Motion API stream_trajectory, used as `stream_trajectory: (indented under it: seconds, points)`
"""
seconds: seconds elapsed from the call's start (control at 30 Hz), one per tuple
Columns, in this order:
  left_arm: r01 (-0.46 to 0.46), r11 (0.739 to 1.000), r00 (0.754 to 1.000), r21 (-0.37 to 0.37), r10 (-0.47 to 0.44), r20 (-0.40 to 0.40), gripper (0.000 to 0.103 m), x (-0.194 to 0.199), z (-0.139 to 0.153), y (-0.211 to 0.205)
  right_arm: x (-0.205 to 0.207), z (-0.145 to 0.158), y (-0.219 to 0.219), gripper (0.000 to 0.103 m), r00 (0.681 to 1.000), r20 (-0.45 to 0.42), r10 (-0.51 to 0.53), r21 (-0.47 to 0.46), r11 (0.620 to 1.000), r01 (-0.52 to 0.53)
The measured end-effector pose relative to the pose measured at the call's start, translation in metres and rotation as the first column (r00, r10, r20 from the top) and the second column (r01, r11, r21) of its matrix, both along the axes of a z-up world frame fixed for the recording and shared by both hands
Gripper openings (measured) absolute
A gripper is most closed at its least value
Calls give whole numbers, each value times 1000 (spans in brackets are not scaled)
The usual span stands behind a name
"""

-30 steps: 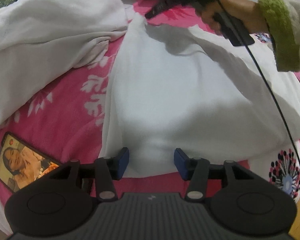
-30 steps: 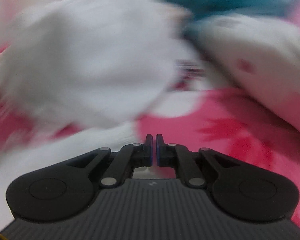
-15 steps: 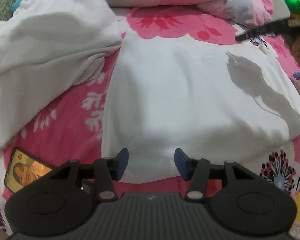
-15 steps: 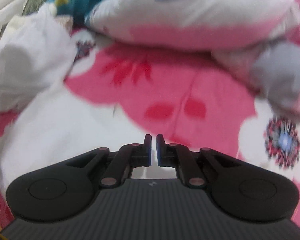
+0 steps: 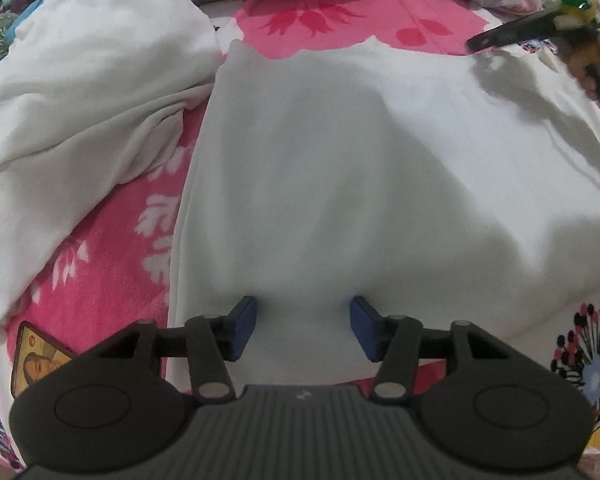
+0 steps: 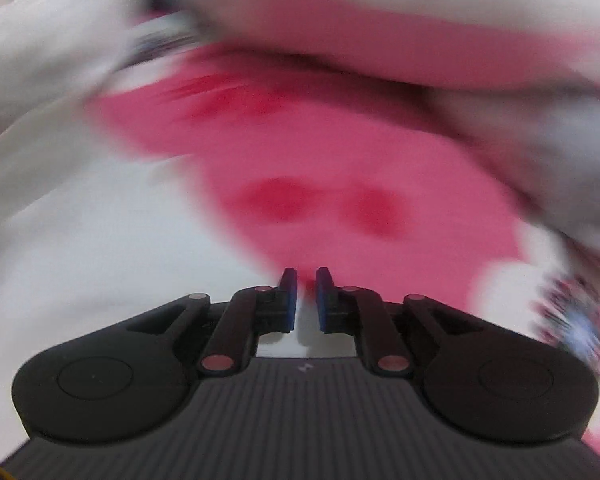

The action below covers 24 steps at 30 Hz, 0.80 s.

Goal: Fold clothes

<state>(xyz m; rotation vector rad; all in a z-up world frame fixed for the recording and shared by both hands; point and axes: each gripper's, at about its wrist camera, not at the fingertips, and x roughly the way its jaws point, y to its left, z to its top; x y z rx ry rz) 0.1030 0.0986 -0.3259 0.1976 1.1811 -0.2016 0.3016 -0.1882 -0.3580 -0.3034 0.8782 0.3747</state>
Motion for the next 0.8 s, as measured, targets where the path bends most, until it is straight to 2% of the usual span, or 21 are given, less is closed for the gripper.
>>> stream_trajectory:
  seconds: [0.07, 0.13, 0.23, 0.3, 0.4, 0.57, 0.6, 0.8]
  points:
    - [-9, 1000, 1000, 12, 9, -10, 55, 1, -3, -1, -12, 12, -14, 13, 1000, -5, 25, 44, 999, -25]
    - [-18, 1000, 1000, 24, 19, -20, 55, 3, -6, -2, -33, 17, -20, 15, 991, -38, 125, 77, 990, -122]
    - [-36, 999, 999, 33, 37, -30, 56, 4, -8, -3, -72, 20, -23, 18, 949, -114, 294, 141, 950, -278]
    - [-44, 998, 998, 41, 45, -32, 56, 4, -9, -5, -82, 13, -33, 18, 924, -156, 350, 123, 935, -333]
    - [-42, 998, 999, 53, 44, -27, 57, 3, -11, -6, -74, 16, -52, 14, 947, -134, 292, 107, 954, -279]
    - [-57, 997, 998, 61, 59, -27, 58, 3, -11, -7, -58, 25, -85, 15, 980, -85, 178, 99, 981, -170]
    - [-58, 996, 998, 64, 60, -26, 58, 2, -11, -8, -55, 27, -92, 18, 985, -75, 155, 98, 984, -147]
    - [-78, 994, 997, 70, 79, -13, 59, 0, -12, -10, -39, 33, -128, 18, 999, -34, 24, 83, 996, -21]
